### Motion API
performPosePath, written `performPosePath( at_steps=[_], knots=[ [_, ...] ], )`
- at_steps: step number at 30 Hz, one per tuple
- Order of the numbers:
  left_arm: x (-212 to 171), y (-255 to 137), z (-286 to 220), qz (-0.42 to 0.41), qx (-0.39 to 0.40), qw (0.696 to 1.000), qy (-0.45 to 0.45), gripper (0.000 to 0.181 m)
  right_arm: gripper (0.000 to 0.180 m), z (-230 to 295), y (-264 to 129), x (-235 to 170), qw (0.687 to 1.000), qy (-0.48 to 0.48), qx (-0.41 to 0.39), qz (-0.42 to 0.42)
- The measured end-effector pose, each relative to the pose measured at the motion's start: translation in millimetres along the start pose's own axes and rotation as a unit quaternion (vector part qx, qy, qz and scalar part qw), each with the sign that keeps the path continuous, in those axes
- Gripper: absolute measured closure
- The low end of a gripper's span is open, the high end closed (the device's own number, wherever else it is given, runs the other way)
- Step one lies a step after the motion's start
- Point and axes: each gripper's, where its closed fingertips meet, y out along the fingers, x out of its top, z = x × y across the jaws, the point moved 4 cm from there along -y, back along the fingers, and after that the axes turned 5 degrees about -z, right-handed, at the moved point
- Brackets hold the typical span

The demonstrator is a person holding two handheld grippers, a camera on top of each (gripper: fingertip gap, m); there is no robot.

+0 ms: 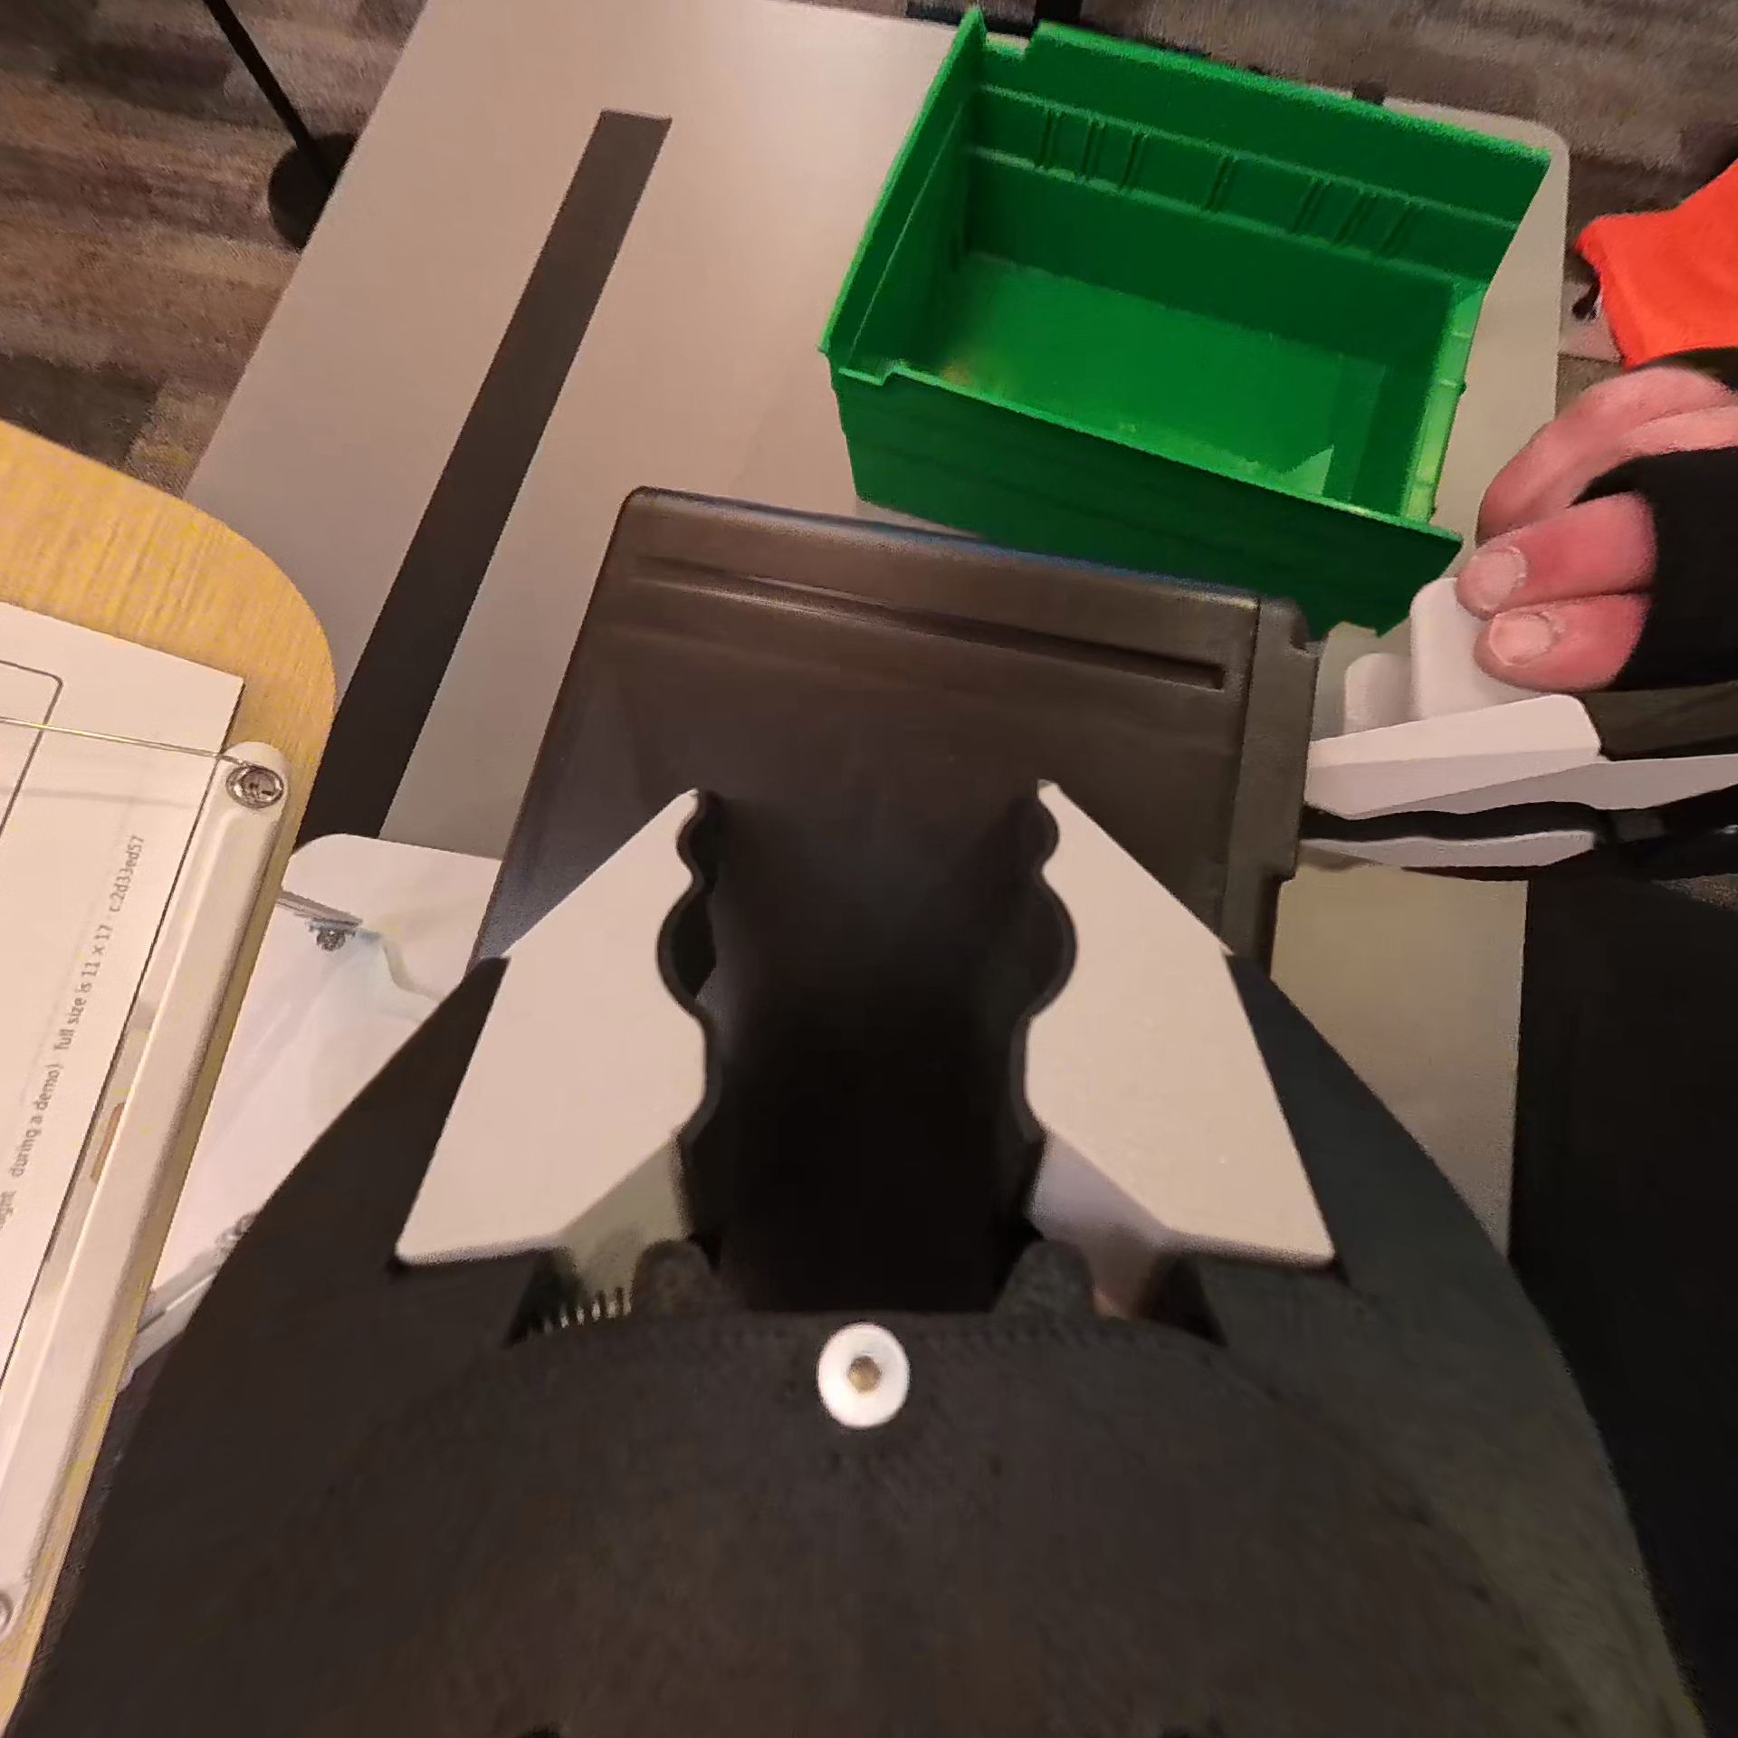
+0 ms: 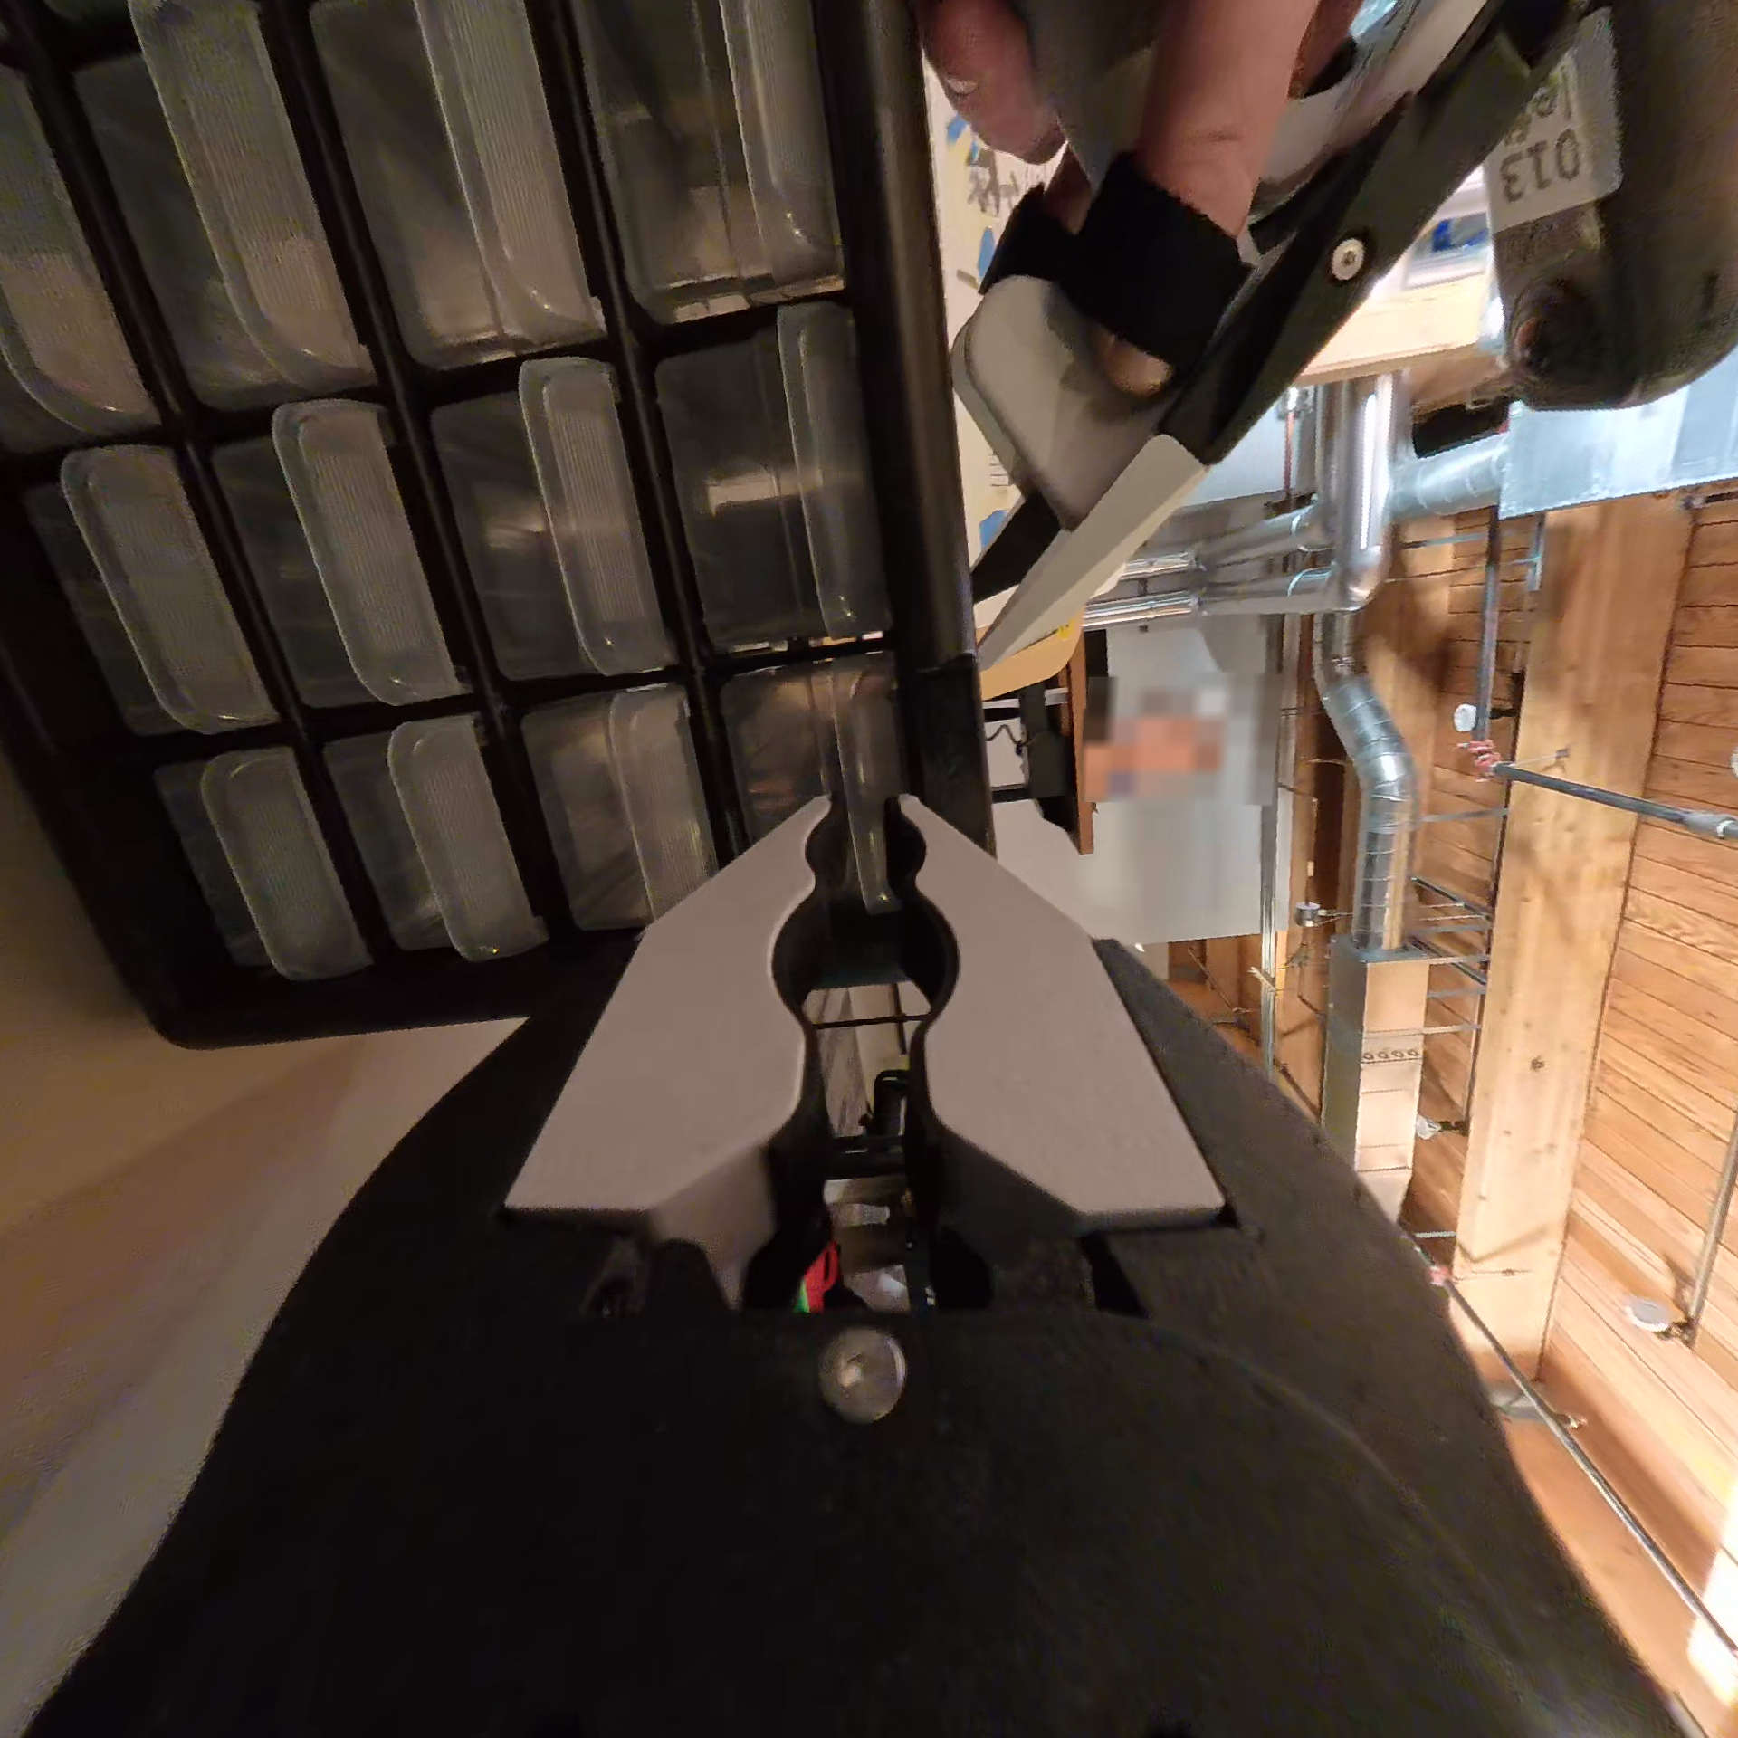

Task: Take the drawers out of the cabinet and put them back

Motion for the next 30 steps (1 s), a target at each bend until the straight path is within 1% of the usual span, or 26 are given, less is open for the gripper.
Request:
performPosePath(
  at_steps=[1,7,14,19,24,27,28,30],
  knots=[
    [-0.3,-0.1,0.6,-0.001,0.0,1.0,-0.002,0.118,0.174,-0.4,0.3,-0.2,1.0,0.002,0.005,0.002],
    [0.0,0.3,1.3,-0.002,0.004,1.0,-0.004,0.119,0.175,-1.7,-5.7,1.6,0.999,0.019,0.026,-0.003],
    [-0.1,0.1,2.8,-0.004,0.006,1.0,-0.006,0.122,0.175,-0.2,-51.6,21.8,0.999,0.029,0.032,-0.025],
    [-0.1,0.1,2.7,-0.004,0.006,1.0,-0.006,0.122,0.175,2.2,-62.1,25.9,0.998,0.034,0.033,-0.029],
    [-0.2,0.1,3.2,-0.005,0.006,1.0,-0.007,0.123,0.175,2.7,-81.3,31.0,0.998,0.033,0.032,-0.035],
    [-0.1,0.2,3.6,-0.005,0.007,1.0,-0.008,0.124,0.174,2.1,-83.9,28.0,0.999,0.033,0.012,-0.032],
    [0.0,0.2,3.7,-0.005,0.007,1.0,-0.008,0.124,0.168,2.0,-82.7,27.5,0.999,0.03,0.005,-0.032],
    [0.0,0.2,3.5,-0.005,0.007,1.0,-0.008,0.124,0.168,5.4,-78.0,25.1,0.999,0.024,0.001,-0.026]
  ],
)
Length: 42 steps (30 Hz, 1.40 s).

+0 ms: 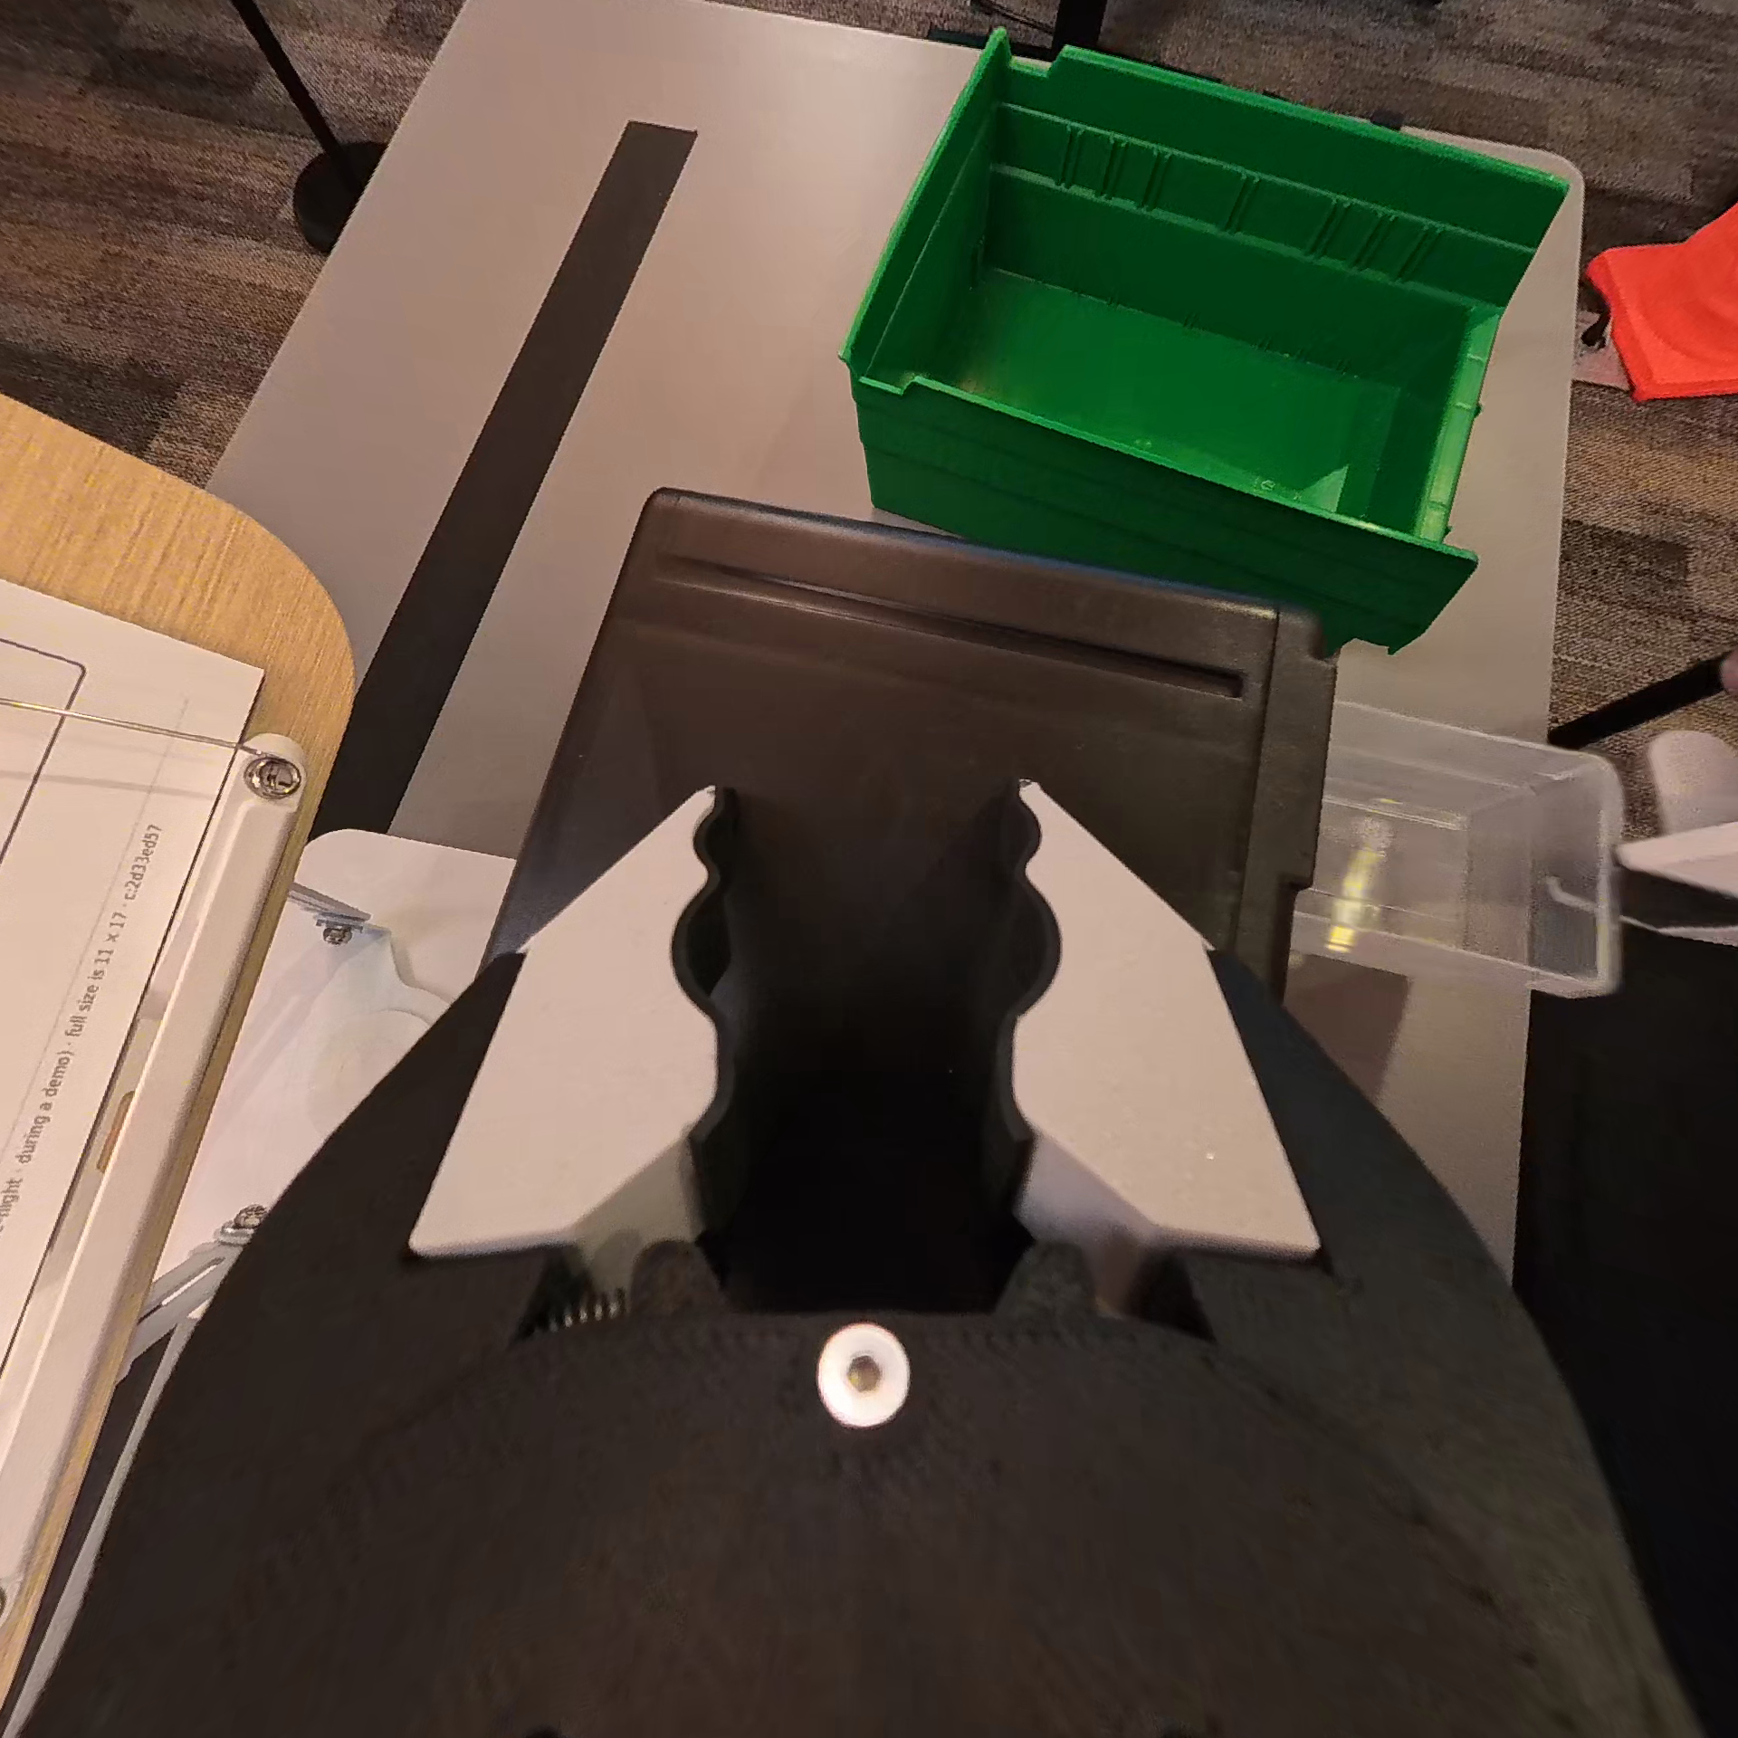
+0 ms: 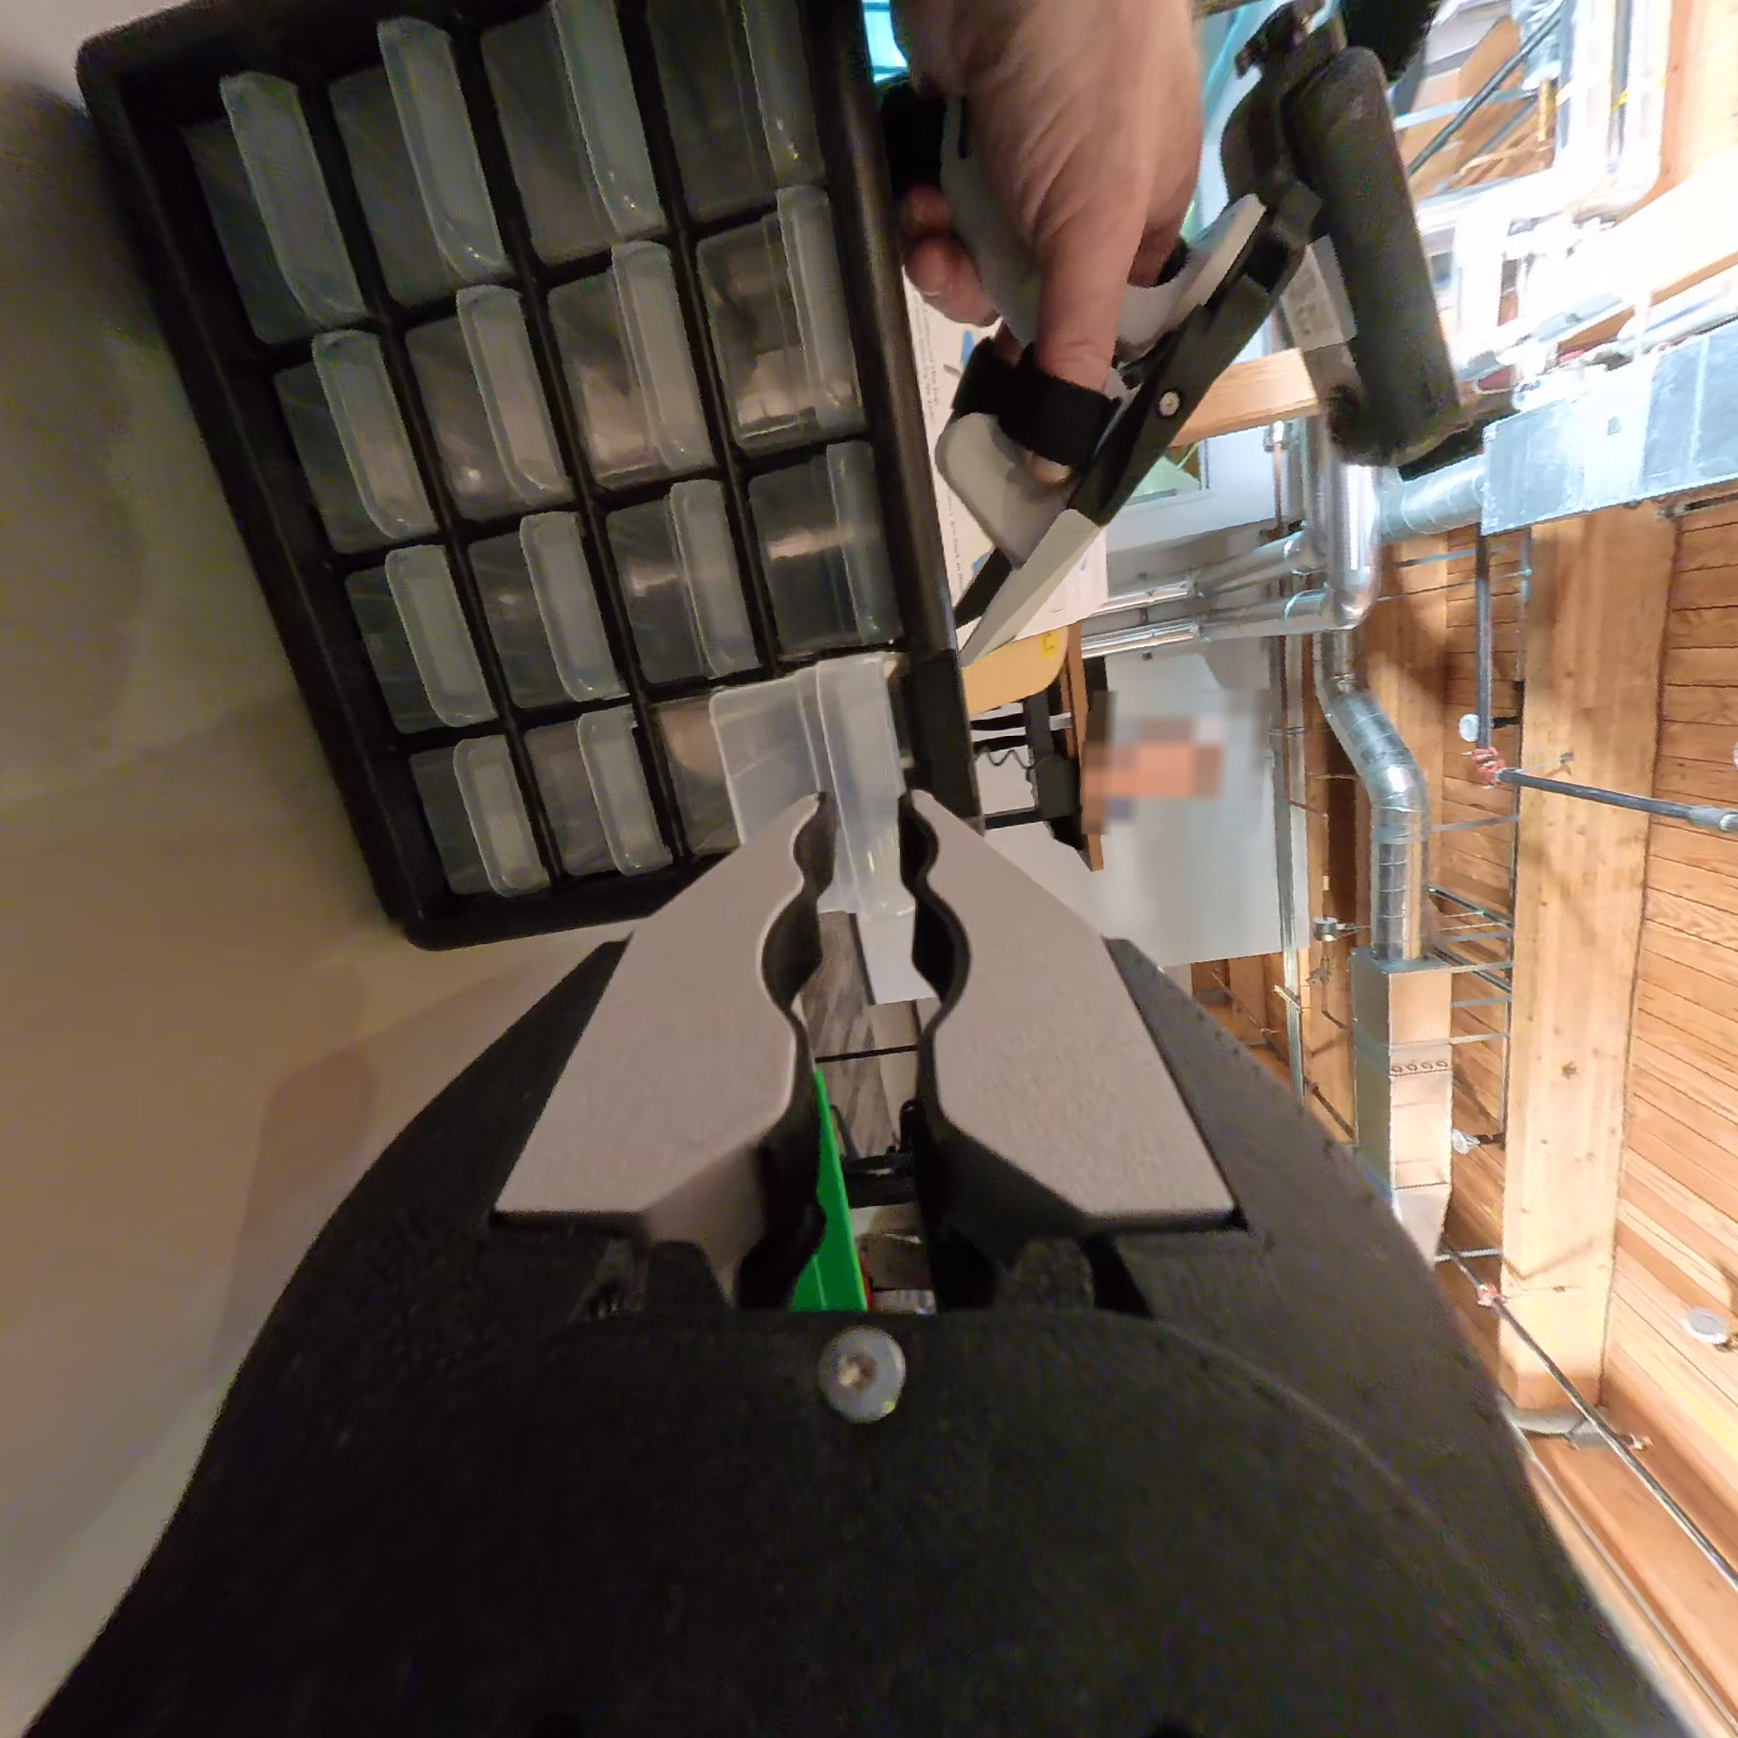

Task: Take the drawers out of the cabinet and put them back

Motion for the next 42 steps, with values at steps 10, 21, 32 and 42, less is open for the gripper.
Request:
performPosePath(
  at_steps=[10,21,32,42],
  knots=[
    [0.0,0.0,0.1,0.0,0.0,1.0,0.0,0.124,0.173,-4.0,-3.2,8.3,1.0,-0.001,0.009,-0.013],
    [0.1,0.2,1.1,0.0,0.003,1.0,-0.003,0.126,0.179,-12.6,-46.4,29.6,0.999,0.024,0.004,-0.041],
    [0.1,0.1,1.2,-0.001,0.003,1.0,-0.003,0.127,0.18,13.6,-48.9,10.7,0.997,0.034,0.061,-0.034],
    [0.0,-0.1,1.3,-0.001,0.003,1.0,-0.003,0.127,0.177,55.3,-85.5,-10.2,0.985,0.036,0.167,-0.037]
  ],
)
